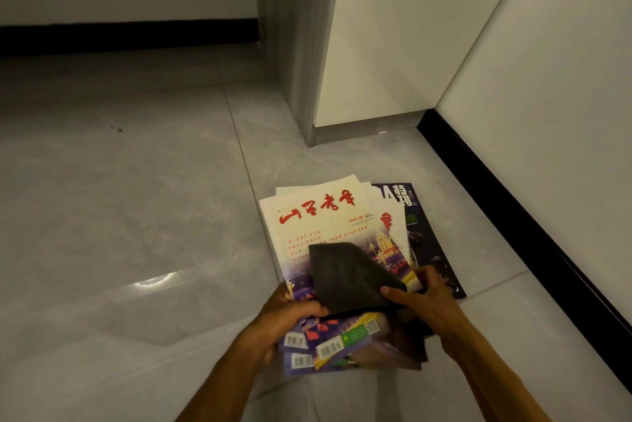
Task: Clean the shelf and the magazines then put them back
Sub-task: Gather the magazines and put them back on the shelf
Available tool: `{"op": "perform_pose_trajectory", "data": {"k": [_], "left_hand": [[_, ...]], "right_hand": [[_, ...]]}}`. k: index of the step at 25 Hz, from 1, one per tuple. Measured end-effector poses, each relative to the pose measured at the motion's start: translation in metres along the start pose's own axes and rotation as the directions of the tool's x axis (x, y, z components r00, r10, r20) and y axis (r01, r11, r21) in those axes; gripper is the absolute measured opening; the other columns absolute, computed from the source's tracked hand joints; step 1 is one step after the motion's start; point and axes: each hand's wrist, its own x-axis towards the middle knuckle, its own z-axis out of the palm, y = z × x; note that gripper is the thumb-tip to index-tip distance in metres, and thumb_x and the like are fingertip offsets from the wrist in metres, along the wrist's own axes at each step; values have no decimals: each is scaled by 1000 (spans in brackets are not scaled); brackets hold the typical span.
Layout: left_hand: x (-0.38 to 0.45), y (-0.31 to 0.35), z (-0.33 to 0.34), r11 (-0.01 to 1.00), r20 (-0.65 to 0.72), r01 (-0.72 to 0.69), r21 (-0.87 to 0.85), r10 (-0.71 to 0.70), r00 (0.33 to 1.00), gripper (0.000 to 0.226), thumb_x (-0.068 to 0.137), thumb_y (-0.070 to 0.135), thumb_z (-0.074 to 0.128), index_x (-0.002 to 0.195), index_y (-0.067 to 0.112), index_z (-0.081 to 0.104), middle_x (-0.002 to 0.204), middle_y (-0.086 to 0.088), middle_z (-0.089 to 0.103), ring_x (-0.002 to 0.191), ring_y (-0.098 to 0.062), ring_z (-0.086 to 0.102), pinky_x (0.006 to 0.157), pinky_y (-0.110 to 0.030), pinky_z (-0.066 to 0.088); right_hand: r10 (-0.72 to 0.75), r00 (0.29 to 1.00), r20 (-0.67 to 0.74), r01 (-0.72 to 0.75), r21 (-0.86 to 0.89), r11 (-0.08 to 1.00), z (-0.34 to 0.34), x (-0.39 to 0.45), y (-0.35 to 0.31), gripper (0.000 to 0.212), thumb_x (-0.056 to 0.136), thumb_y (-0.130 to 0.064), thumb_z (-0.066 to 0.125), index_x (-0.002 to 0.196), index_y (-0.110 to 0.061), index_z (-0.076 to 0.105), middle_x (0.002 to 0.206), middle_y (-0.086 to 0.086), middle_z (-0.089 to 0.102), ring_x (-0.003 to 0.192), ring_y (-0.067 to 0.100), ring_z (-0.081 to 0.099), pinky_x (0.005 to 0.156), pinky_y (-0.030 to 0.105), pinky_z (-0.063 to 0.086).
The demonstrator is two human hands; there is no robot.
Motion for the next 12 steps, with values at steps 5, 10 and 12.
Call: {"op": "perform_pose_trajectory", "data": {"k": [5,10,12], "left_hand": [[-42,-17,-43,984,-13,92,-151,-95,995,59,70,21,82,121,13,52,104,-20,71,91,-38,70,75,-45,57],[-70,-38,-74,984,-118,119,-133,-135,984,63,66,23,81,121,12,53,103,-21,72,92,-41,69,88,-53,53],[-78,-37,-88,987,-135,122,-106,-136,981,67,64,26,86,122,13,53,103,-20,72,93,-40,70,92,-55,52]], "right_hand": [[-43,996,74,29,173,985,52,-48,19,59,75,-29,80,118,-35,40,106,-12,49,95,13,52,72,32,47],[-7,997,75,-18,333,943,95,-68,28,56,71,-24,83,112,-36,47,109,-8,53,96,15,54,72,33,48],[-9,997,73,-17,349,937,106,-72,27,68,69,-24,84,123,-35,44,115,-4,54,100,18,55,76,34,49]]}}
